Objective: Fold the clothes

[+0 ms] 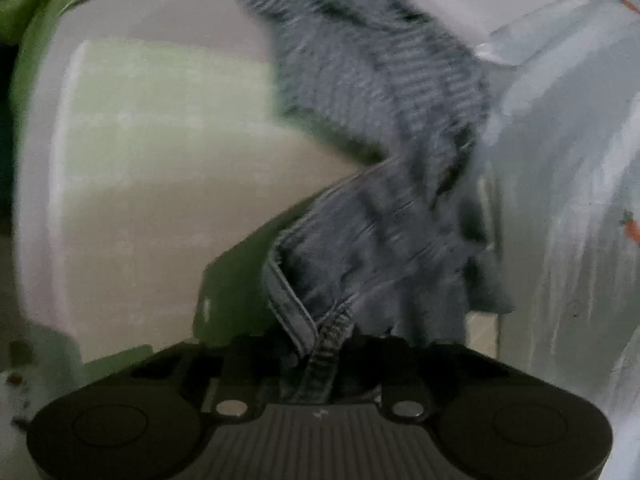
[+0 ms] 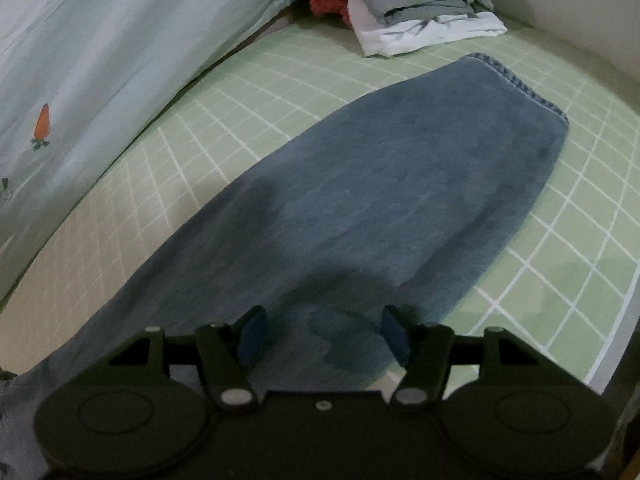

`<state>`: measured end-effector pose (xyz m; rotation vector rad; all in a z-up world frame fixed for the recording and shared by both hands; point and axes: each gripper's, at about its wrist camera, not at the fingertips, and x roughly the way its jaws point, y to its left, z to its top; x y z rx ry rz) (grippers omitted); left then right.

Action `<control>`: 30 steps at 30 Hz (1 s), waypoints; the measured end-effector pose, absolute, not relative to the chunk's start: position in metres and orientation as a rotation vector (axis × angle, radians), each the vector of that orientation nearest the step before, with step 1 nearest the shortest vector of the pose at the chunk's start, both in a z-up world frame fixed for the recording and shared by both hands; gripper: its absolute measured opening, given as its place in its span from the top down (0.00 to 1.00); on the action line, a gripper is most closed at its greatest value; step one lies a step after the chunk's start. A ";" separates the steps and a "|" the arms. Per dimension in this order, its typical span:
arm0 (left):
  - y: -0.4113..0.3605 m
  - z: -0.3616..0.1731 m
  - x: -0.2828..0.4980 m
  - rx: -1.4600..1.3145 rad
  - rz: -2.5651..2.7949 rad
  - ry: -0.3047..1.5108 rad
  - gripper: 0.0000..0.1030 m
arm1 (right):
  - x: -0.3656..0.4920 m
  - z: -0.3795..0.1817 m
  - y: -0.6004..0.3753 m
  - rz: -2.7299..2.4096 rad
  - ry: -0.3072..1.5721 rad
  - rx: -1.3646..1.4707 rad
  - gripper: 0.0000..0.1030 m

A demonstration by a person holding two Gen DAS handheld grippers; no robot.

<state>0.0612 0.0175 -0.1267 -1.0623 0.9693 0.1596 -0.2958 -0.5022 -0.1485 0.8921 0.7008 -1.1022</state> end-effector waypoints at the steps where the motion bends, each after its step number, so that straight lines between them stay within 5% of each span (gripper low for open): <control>1: 0.021 -0.121 0.070 -1.066 0.145 0.937 0.80 | -0.294 -0.149 -0.501 -1.100 0.705 0.890 0.38; 5: 0.042 -0.071 0.091 -0.969 0.129 0.727 0.81 | -0.284 -0.150 -0.498 -1.091 0.721 0.882 0.38; 10: 0.056 -0.063 0.092 -0.808 0.207 0.756 0.76 | -0.283 -0.156 -0.493 -1.075 0.741 0.870 0.38; 15: 0.048 -0.090 0.059 -0.791 0.321 0.862 0.59 | -0.289 -0.159 -0.496 -1.074 0.764 0.826 0.36; 17: 0.042 -0.094 0.045 -0.785 0.342 0.868 0.37 | -0.295 -0.156 -0.503 -1.079 0.754 0.811 0.36; 20: 0.028 -0.093 0.025 -0.731 0.351 0.876 0.25 | -0.303 -0.153 -0.520 -1.109 0.758 0.758 0.31; 30: -0.050 -0.070 -0.001 -0.560 0.286 0.848 0.21 | -0.358 -0.164 -0.583 -1.220 0.739 0.766 0.23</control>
